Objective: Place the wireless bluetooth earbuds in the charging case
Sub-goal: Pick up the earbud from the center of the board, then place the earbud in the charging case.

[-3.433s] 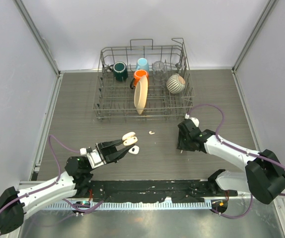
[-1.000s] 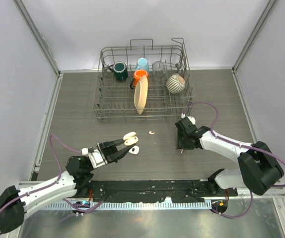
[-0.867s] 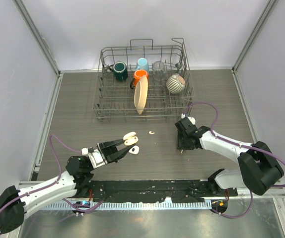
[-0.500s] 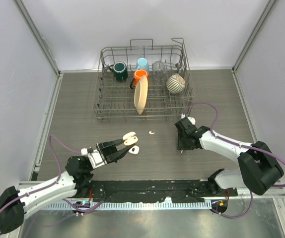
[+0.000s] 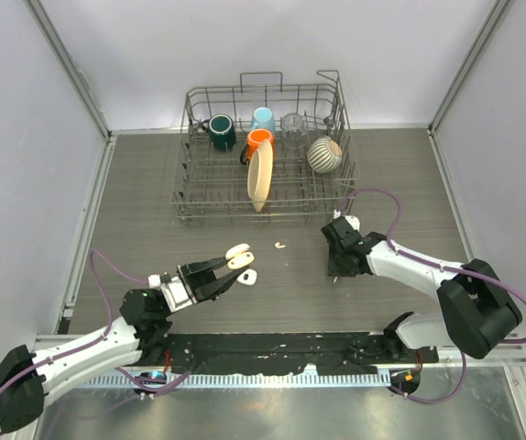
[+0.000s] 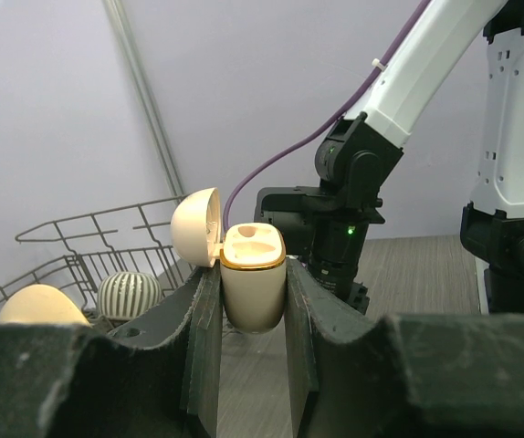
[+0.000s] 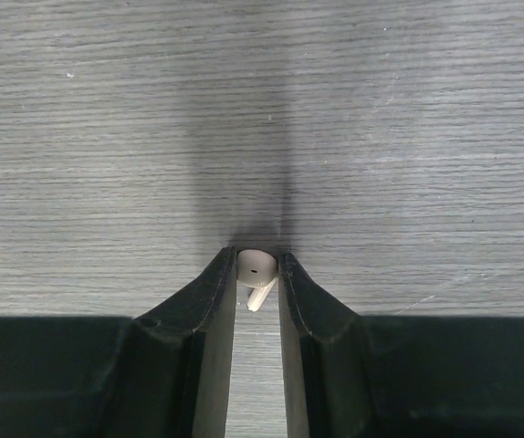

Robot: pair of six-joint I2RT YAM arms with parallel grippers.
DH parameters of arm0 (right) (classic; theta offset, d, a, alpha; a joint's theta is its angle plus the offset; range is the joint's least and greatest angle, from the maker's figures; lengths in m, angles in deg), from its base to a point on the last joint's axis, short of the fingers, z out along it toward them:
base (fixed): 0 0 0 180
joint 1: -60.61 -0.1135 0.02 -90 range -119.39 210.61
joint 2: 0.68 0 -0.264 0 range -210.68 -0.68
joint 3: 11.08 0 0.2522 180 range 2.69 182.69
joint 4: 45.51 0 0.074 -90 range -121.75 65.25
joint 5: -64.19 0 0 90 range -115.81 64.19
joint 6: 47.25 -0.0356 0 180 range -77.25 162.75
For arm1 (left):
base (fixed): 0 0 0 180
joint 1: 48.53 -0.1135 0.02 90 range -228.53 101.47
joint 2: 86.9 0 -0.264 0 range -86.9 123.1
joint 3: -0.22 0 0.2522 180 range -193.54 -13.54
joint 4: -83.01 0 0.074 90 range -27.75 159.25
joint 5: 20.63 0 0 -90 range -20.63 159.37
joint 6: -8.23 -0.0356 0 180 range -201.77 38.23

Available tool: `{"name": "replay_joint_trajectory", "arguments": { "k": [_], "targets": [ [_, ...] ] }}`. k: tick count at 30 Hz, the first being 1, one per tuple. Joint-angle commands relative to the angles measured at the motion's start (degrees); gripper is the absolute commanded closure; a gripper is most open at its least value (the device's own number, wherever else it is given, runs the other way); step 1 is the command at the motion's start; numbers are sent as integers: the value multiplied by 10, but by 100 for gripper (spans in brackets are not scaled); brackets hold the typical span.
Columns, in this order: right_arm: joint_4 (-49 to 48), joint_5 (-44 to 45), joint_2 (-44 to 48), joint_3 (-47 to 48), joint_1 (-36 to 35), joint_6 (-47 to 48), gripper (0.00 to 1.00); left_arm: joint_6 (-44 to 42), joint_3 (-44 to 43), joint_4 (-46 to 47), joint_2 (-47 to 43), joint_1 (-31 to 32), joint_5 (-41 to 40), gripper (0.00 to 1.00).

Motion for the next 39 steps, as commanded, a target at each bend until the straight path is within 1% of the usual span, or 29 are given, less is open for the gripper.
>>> {"name": "replay_joint_trajectory", "arguments": {
  "k": [1,2,4,6,8,9,11,12,14,16,17,18,19,25,27,28,29,30,31,32,34,36,37,39],
  "targets": [
    [-3,22,7,22,-13,11,97,-9,33,17,-3,2,-6,100],
    [-3,28,21,23,-17,12,99,-9,34,17,-3,2,-6,100],
    [-7,35,39,29,-31,15,99,-10,32,18,0,2,-6,100],
    [-20,46,79,30,-44,14,99,-10,32,18,3,2,-7,100],
    [-33,64,129,30,-74,14,99,-11,30,18,5,2,-9,100],
    [-43,96,149,30,-86,14,99,-11,30,18,7,2,-9,100],
    [-52,128,180,37,-126,16,99,-11,30,21,8,2,-11,100],
    [-60,161,209,38,-139,18,99,-12,30,22,10,2,-13,100],
    [-71,184,235,44,-170,26,99,-11,31,23,10,2,-15,100],
    [-90,209,266,51,-186,33,99,-11,30,25,12,2,-17,100],
    [-99,217,275,52,-207,43,99,-11,30,25,14,2,-17,100],
    [-119,228,282,53,-217,49,99,-11,30,26,15,2,-17,100],
    [-127,251,294,58,-229,55,99,-12,30,27,17,2,-19,100],
    [-196,310,293,95,-317,120,99,-12,30,31,29,2,-22,100],
    [-234,346,286,104,-345,154,99,-13,30,32,34,2,-23,100],
    [-253,360,283,107,-375,170,99,-14,30,31,36,2,-24,100],
    [-297,381,277,109,-390,186,99,-14,30,31,39,2,-24,100],
    [-317,389,271,113,-403,225,99,-14,29,31,39,2,-26,100],
    [-333,395,266,117,-432,241,99,-16,30,31,39,2,-27,100],
    [-359,409,249,123,-443,255,99,-15,30,30,39,2,-27,100],
    [-382,414,235,137,-476,294,99,-15,30,30,38,2,-30,100],
    [-426,420,215,139,-495,320,99,-16,30,29,35,2,-31,100],
    [-441,422,208,138,-511,332,99,-17,17,29,34,3,-32,100],
    [-481,426,192,132,-521,352,99,-15,17,29,32,2,-33,100]
  ]
}}
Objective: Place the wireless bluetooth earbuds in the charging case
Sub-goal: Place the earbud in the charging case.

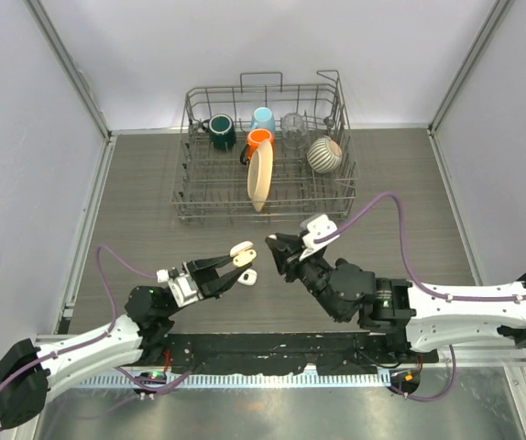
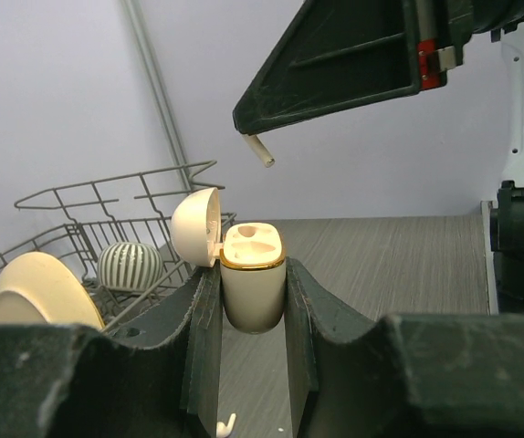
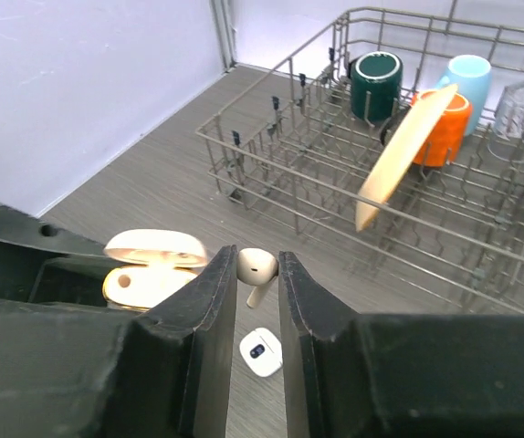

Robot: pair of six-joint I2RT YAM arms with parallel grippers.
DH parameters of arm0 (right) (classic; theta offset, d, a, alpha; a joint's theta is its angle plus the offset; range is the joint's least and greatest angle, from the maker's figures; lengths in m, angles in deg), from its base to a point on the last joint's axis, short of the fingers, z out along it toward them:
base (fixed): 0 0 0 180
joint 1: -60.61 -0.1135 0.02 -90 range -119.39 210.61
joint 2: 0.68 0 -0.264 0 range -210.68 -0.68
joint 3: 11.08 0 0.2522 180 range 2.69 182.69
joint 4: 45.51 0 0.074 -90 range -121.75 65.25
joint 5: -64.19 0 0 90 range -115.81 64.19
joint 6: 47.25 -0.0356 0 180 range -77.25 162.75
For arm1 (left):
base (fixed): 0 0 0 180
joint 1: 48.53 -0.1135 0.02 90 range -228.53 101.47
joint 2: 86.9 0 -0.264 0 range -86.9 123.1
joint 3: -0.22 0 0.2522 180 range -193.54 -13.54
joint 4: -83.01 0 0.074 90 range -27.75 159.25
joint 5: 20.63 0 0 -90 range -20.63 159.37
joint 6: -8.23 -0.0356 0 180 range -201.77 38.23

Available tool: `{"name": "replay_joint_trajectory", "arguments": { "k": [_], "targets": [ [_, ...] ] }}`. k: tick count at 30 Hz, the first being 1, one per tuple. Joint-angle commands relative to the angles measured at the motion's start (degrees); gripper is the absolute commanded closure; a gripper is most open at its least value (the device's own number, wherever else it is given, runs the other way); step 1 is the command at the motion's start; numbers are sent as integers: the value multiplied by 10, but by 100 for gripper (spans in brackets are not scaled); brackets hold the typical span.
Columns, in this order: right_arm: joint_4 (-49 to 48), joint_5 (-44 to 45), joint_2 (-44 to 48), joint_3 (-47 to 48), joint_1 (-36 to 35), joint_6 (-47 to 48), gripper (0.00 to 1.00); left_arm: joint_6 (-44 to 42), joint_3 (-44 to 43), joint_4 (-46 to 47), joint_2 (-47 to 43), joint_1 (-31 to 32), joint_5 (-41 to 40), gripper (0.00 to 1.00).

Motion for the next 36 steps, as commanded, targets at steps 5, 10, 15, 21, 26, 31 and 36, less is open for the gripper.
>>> {"name": "replay_joint_trajectory", "arguments": {
  "k": [5,10,15,21,26,31,36],
  "targets": [
    [-182,26,-43,7,-50,95,99,-13,16,22,-12,2,-15,100],
    [-239,-2,-45,-21,-55,97,99,-12,17,19,-21,2,-17,100],
    [-237,-21,-53,-26,-55,94,99,-10,18,21,-21,2,-22,100],
    [-254,-37,-62,-35,-56,91,99,-4,17,31,-12,2,-20,100],
    [-265,-37,-72,-39,-55,96,99,4,15,41,-5,2,-14,100],
    [-274,-24,-87,-40,-56,104,99,7,14,54,7,2,-8,100],
    [-277,-8,-98,-40,-55,119,99,11,13,59,5,2,-6,100]
  ]
}}
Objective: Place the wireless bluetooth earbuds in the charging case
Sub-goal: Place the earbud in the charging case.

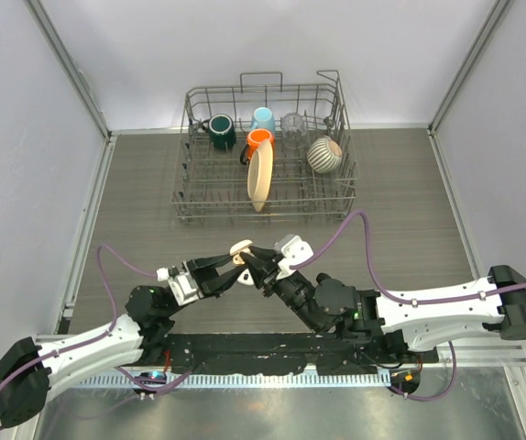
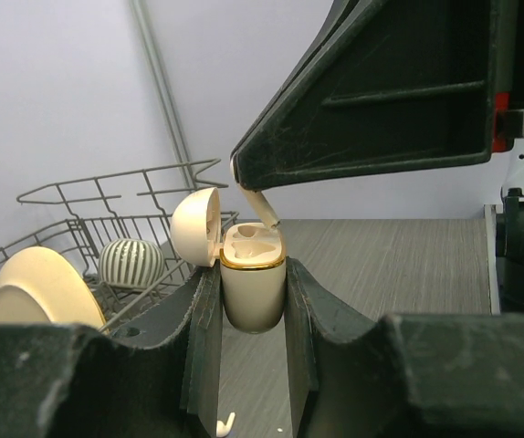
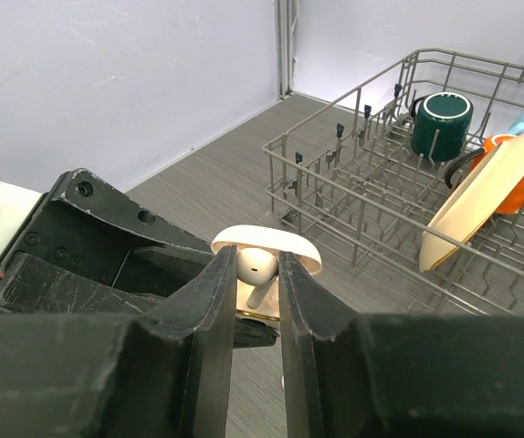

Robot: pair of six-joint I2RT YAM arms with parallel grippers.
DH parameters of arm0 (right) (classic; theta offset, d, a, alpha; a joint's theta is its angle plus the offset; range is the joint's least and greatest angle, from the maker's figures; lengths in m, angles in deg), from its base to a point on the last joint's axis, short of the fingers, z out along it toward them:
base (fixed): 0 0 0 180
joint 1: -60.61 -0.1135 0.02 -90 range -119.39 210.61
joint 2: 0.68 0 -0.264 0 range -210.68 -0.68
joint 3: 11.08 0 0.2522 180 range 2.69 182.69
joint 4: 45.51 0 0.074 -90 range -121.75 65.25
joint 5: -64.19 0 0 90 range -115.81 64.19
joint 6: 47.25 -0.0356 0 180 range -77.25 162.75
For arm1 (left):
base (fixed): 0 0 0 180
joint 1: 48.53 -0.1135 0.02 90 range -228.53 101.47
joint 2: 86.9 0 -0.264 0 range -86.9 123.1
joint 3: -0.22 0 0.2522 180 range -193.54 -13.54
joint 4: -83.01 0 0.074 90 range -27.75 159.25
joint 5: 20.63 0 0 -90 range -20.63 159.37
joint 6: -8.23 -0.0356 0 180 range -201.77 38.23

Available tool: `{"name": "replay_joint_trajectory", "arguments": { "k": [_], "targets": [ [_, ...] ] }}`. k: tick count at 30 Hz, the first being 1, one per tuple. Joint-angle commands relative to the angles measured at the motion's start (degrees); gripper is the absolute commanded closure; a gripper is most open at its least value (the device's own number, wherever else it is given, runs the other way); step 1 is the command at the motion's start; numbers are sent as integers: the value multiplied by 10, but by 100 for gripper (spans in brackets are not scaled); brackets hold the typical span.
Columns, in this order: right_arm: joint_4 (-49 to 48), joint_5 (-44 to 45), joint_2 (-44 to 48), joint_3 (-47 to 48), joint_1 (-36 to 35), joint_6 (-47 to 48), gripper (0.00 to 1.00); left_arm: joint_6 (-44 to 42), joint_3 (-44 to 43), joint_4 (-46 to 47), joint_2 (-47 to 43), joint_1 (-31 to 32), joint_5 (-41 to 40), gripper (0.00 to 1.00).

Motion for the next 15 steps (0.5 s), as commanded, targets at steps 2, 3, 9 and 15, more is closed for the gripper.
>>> {"name": "replay_joint_trajectory", "arguments": {
  "k": [2,3,9,15],
  "targets": [
    [-46,33,-6,2,-2,20,99,4,14,50,-5,2,6,100],
    [-49,34,-7,0,-2,22,99,4,14,51,-6,2,6,100],
    [-76,52,-7,-7,-3,35,99,3,16,46,-15,2,6,100],
    [-83,59,-16,-8,-2,46,99,9,19,55,-17,2,8,100]
  ]
}}
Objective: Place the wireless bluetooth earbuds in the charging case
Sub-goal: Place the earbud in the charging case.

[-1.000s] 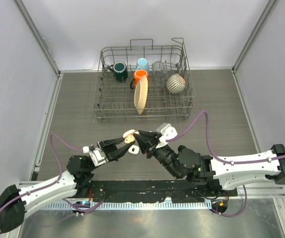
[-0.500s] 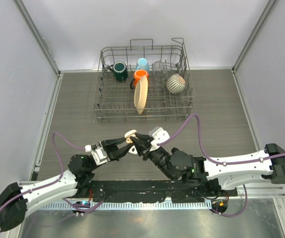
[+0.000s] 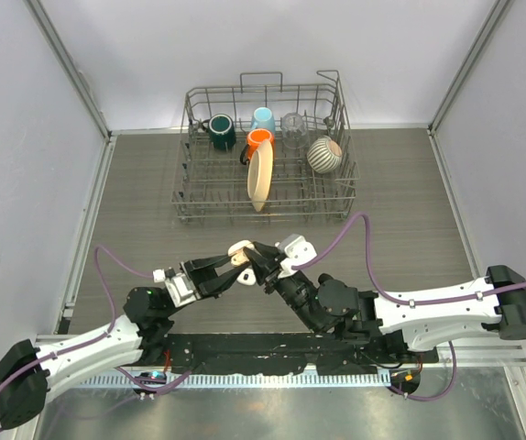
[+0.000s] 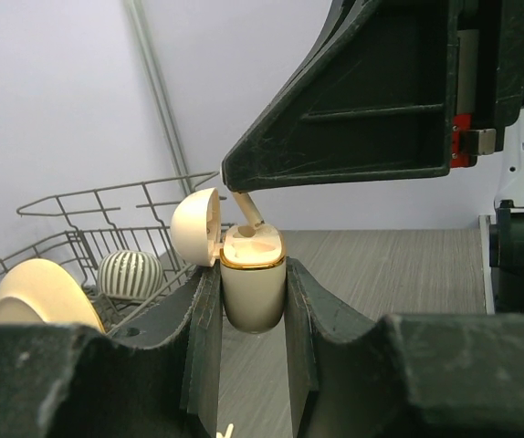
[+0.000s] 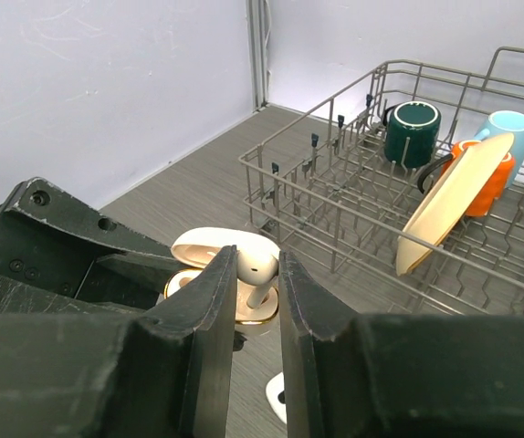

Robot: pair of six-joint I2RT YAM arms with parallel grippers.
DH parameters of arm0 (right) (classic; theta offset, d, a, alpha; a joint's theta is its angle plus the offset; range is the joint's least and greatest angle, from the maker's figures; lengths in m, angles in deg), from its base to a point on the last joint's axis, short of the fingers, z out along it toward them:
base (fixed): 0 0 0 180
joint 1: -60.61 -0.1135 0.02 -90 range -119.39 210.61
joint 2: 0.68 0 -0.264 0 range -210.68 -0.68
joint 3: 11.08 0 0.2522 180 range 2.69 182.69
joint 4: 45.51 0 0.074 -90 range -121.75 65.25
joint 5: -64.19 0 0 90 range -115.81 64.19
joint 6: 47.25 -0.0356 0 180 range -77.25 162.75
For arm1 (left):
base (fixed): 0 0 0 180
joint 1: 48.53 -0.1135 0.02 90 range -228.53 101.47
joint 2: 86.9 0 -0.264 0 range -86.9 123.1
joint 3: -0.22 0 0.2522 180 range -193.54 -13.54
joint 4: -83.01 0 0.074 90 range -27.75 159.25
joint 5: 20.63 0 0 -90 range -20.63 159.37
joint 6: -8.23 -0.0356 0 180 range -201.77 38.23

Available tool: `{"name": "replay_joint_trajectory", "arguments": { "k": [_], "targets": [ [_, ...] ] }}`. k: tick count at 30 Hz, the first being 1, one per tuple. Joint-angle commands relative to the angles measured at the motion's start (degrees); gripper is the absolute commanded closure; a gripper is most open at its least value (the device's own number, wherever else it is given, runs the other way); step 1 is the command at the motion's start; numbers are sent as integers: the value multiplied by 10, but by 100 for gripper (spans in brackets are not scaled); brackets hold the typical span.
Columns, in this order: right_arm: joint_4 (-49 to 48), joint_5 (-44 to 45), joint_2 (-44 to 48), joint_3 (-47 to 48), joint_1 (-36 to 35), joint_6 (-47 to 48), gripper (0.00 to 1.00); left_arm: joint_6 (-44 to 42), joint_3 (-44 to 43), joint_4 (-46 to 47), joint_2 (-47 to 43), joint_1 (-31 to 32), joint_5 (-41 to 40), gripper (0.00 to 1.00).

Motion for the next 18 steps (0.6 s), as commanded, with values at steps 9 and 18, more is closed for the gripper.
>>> {"name": "replay_joint_trajectory", "arguments": {
  "k": [9,18],
  "targets": [
    [-58,29,-24,-5,-2,30,99,12,19,63,-4,2,10,100],
    [-62,-12,-16,-27,-2,37,99,26,20,87,-6,2,-27,100]
  ]
}}
